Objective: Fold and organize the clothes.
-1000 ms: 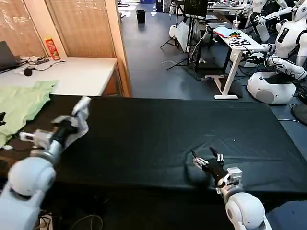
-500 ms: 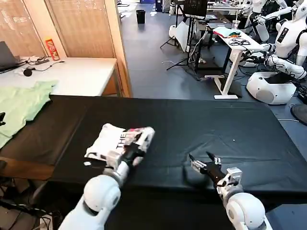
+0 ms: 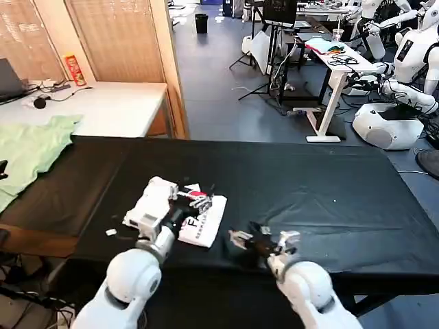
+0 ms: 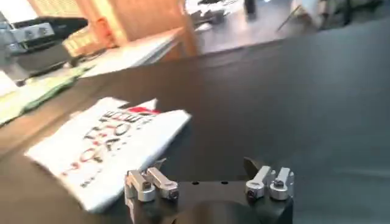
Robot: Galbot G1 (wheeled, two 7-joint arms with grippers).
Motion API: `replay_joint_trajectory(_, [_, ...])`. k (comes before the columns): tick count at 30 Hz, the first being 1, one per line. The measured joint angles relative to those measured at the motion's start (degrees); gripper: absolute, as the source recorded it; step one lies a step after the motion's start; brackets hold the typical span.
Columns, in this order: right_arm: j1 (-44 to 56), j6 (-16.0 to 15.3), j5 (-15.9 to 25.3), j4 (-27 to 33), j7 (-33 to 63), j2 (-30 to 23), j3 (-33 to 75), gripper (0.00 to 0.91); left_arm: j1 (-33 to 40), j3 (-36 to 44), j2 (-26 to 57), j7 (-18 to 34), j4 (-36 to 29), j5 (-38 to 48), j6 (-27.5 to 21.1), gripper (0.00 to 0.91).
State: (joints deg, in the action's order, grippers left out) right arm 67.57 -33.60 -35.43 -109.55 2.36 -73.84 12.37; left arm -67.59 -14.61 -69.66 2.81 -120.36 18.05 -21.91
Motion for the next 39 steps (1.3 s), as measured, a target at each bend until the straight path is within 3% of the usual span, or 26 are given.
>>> replay_joint_trajectory(2, [-2.2, 0.0, -1.2, 2.2, 0.1, -1.2, -1.8, 0.878, -0.9, -1.0, 0.2, 0.0, -0.5, -0.2, 0.1, 0.878])
replay_joint_trajectory(5, [-4.8, 0.0, -3.3, 5.1, 0.9, -2.7, -3.4, 0.692, -2.6, -2.6, 0.4, 0.1, -1.4, -0.4, 0.3, 0.878])
replay_joint_trajectory(6, [-5.5, 0.0, -3.7, 5.8, 0.9, -3.1, -3.7, 0.585, -3.1, -3.1, 0.4, 0.1, -1.7, -0.4, 0.3, 0.878])
replay_joint_trajectory(7, [-6.0, 0.1, -4.0, 6.5, 0.9, -3.4, -3.9, 0.585, -3.7, -3.7, 0.4, 0.1, -2.0, -0.4, 0.4, 0.878])
replay_joint_trajectory(8, [-6.4, 0.2, -4.1, 7.1, 0.9, -3.7, -4.2, 0.312, -4.4, -4.3, 0.4, 0.1, -2.3, -0.4, 0.4, 0.878])
replay_joint_trajectory(9, [-6.8, 0.3, -4.2, 7.6, 1.0, -3.9, -4.3, 0.117, -4.9, -4.8, 0.4, 0.2, -2.5, -0.4, 0.4, 0.878])
replay_joint_trajectory(11, [-7.3, 0.4, -4.3, 8.1, 1.0, -4.2, -4.6, 0.059, -6.0, -5.7, 0.4, 0.2, -2.8, -0.4, 0.6, 0.878])
replay_joint_trajectory(16, [-7.9, 0.3, -4.3, 8.5, 1.1, -4.1, -4.2, 0.029, -8.5, -7.6, 0.1, 0.2, -3.6, -0.4, 1.0, 0.878])
replay_joint_trajectory(20, [-8.7, 0.3, -5.1, 7.8, -0.5, -2.6, -2.6, 0.029, -9.7, -8.6, -0.1, 0.2, -3.7, -0.4, 1.3, 0.878])
replay_joint_trajectory(21, [-9.0, 0.3, -5.8, 7.7, -0.7, -1.9, -2.1, 0.107, -10.0, -8.8, 0.0, 0.2, -3.7, -0.3, 1.6, 0.878])
replay_joint_trajectory(22, [-9.4, 0.1, -6.8, 7.7, -1.1, -0.7, -1.4, 0.263, -10.2, -9.1, 0.1, 0.1, -3.7, -0.2, 1.9, 0.878])
replay_joint_trajectory(23, [-9.7, -0.1, -7.7, 7.9, -1.6, 0.8, -0.6, 0.878, -10.4, -9.5, 0.3, 0.1, -3.5, -0.2, 2.2, 0.878])
replay_joint_trajectory(28, [-9.9, -1.2, -9.3, 7.0, -3.8, 10.2, 2.8, 0.878, -11.6, -10.0, 1.5, 0.1, -2.6, 2.1, 2.2, 0.878])
replay_joint_trajectory(31, [-8.2, -0.3, -7.0, 4.9, -3.8, 14.1, 3.4, 0.878, -11.9, -9.7, 2.3, 0.1, -1.9, 2.3, 3.8, 0.878])
replay_joint_trajectory(35, [-4.4, 4.5, 0.4, 1.2, -1.2, 16.5, 3.9, 0.878, -12.2, -9.0, 3.5, 2.5, -0.4, 2.1, 7.3, 0.878])
replay_joint_trajectory(39, [0.7, 12.6, 7.1, -1.9, 1.6, 17.0, 5.5, 0.878, -13.2, -9.0, 3.8, 4.6, -0.2, 2.0, 8.2, 0.878])
